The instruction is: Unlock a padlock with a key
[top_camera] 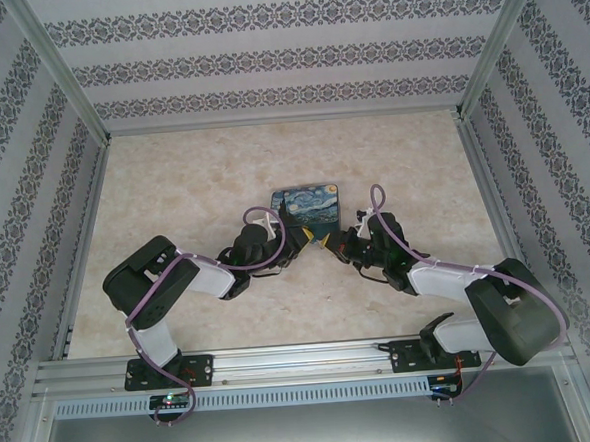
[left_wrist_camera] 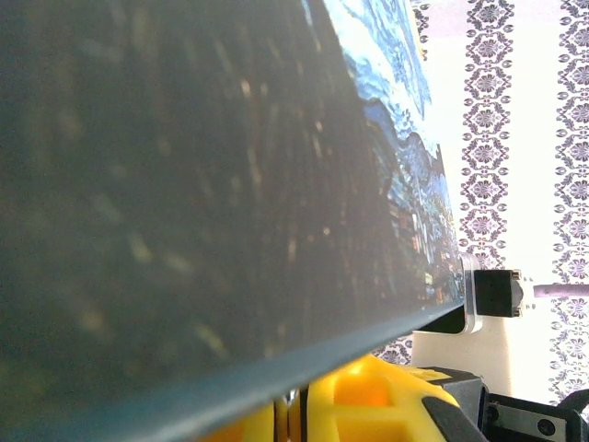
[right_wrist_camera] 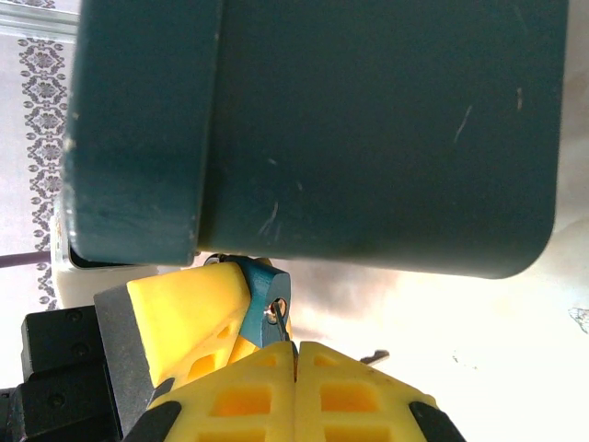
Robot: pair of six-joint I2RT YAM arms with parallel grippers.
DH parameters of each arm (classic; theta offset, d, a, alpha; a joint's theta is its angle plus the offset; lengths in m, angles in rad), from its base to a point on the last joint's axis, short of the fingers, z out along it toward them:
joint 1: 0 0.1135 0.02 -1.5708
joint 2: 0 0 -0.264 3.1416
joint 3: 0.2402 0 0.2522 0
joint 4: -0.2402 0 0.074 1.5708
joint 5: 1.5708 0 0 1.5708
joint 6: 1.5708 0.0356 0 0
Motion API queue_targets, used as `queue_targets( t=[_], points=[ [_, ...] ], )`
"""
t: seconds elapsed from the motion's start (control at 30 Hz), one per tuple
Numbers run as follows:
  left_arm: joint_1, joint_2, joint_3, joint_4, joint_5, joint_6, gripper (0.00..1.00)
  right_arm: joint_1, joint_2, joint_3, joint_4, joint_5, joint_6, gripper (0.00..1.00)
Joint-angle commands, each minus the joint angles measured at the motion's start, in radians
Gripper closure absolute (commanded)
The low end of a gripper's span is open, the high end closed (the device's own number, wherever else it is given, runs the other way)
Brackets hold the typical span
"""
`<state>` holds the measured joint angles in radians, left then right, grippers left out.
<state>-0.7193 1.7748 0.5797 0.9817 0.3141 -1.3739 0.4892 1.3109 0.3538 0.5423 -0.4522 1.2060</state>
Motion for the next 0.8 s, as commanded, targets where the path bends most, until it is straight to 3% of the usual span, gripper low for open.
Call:
queue_targets(
  t=[0.0,0.43,0.77],
  points=[
    [0.002,0.005,0.025,0.08,0.026,-0.017,1.0,0.014,-0.002,0.036,0.028,0.004,0.01,1.0],
    [-0.006,-0.01,0.039,0.215,0.038,-0.159,1.0,-0.016,0.002,0.052,0.063,-0.03,-0.015,1.0],
    [-0.016,-0.018,0.074,0.27,0.049,-0.219,1.0,-0.09,-0.006,0.091,0.084,-0.135,-0.037,1.0]
  ],
)
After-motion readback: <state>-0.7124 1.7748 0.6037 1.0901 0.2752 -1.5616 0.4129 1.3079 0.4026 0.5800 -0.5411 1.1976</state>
